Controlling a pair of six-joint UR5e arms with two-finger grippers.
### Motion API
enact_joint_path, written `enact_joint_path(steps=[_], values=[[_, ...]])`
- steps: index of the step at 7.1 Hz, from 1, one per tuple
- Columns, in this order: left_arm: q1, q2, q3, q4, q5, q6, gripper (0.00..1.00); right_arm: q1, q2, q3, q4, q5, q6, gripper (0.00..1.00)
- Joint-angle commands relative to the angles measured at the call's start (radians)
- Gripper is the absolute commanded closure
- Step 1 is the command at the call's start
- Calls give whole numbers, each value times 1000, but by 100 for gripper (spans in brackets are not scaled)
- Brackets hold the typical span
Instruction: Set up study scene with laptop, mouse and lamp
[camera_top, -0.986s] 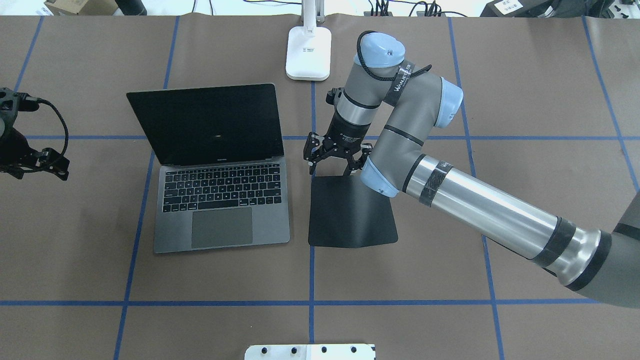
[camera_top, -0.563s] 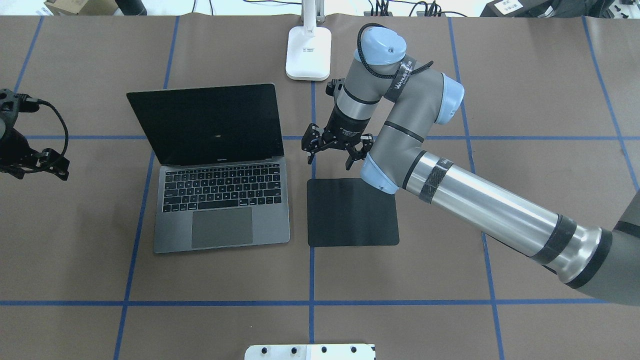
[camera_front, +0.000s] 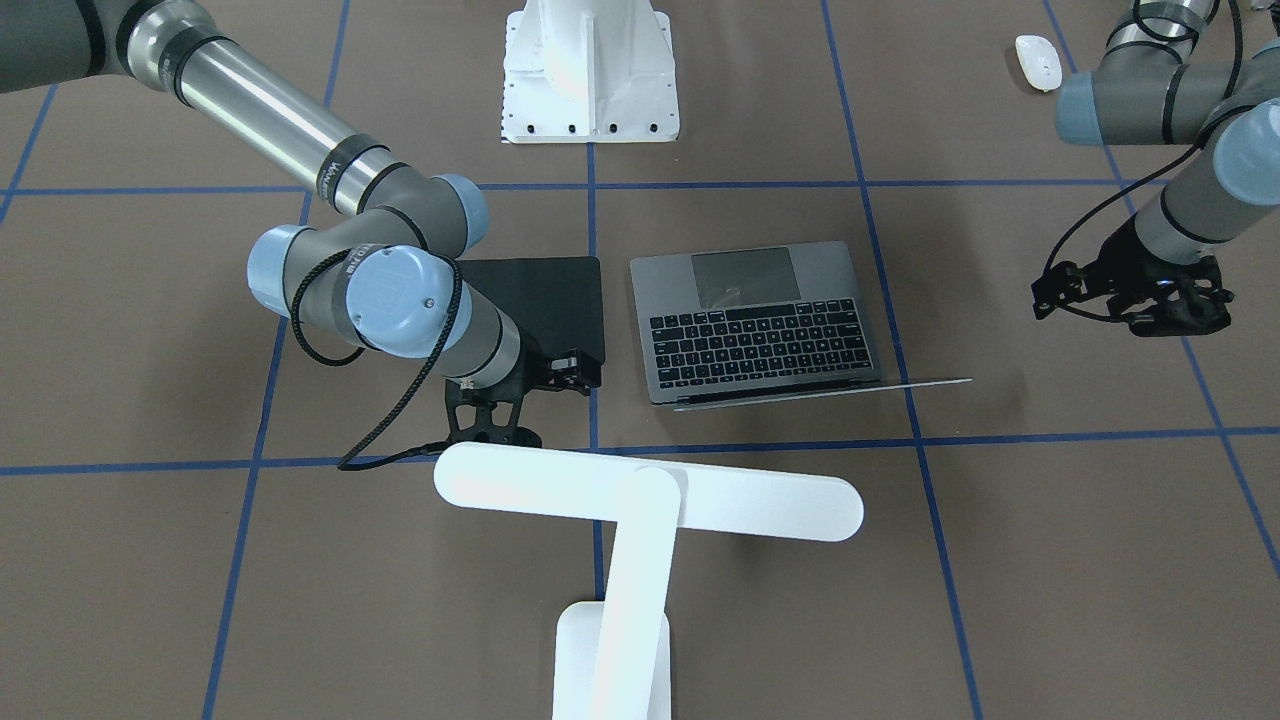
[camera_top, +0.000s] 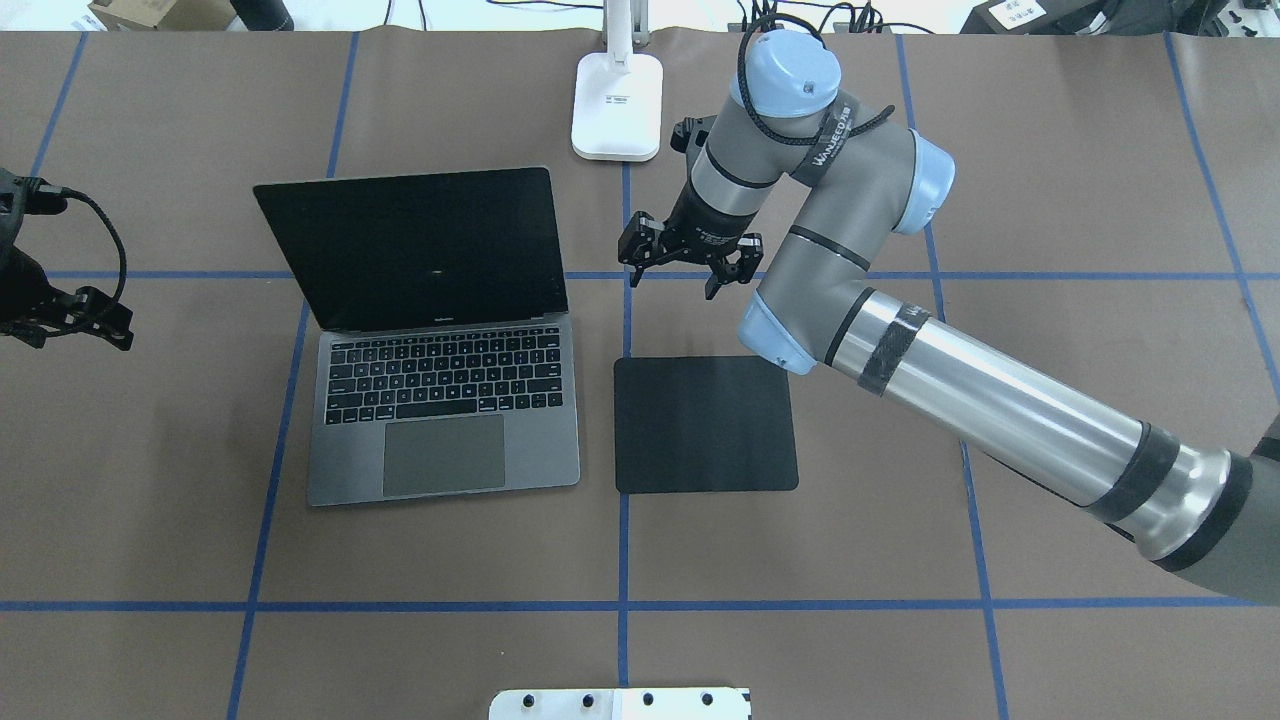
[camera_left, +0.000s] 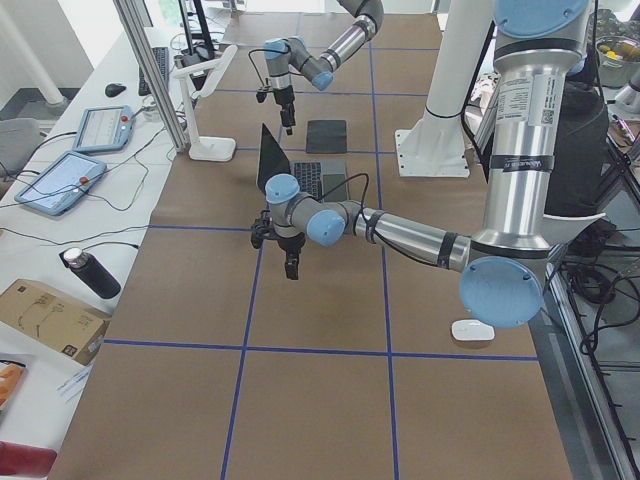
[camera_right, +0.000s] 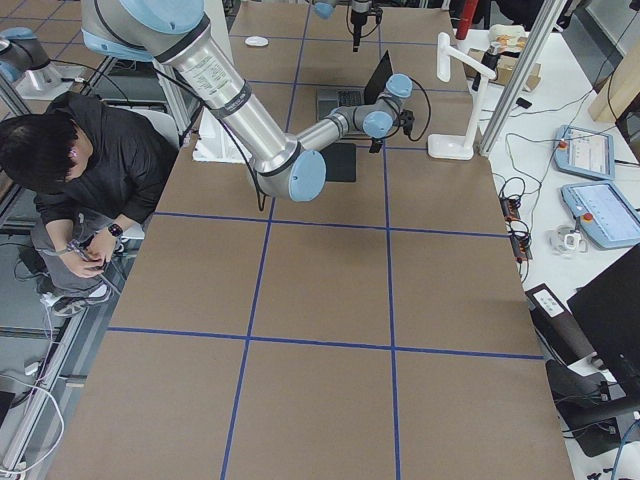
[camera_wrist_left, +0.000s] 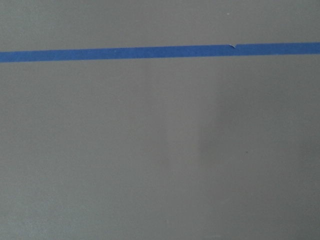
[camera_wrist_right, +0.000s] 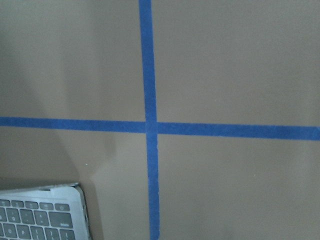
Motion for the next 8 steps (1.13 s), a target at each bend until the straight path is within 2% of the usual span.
enact_joint_path(steps=[1,3,5,6,8], values=[[-14,112,-103,-2,-25,2,0,81,-146,139,-11,-5,9,1],[-14,274,-217,-48,-24,-12,0,145,-196,163,-36,10,-17,1],[-11,454,-199,-373,-22,-124,0,235,-261,195,-36,76,-56,1],[-10,559,-196,-501,-22,-156,0,266,-313,215,-36,84,-134,1],[-8,677,-197,-565,-21,-161,0,297,-366,213,-36,78,-243,1]])
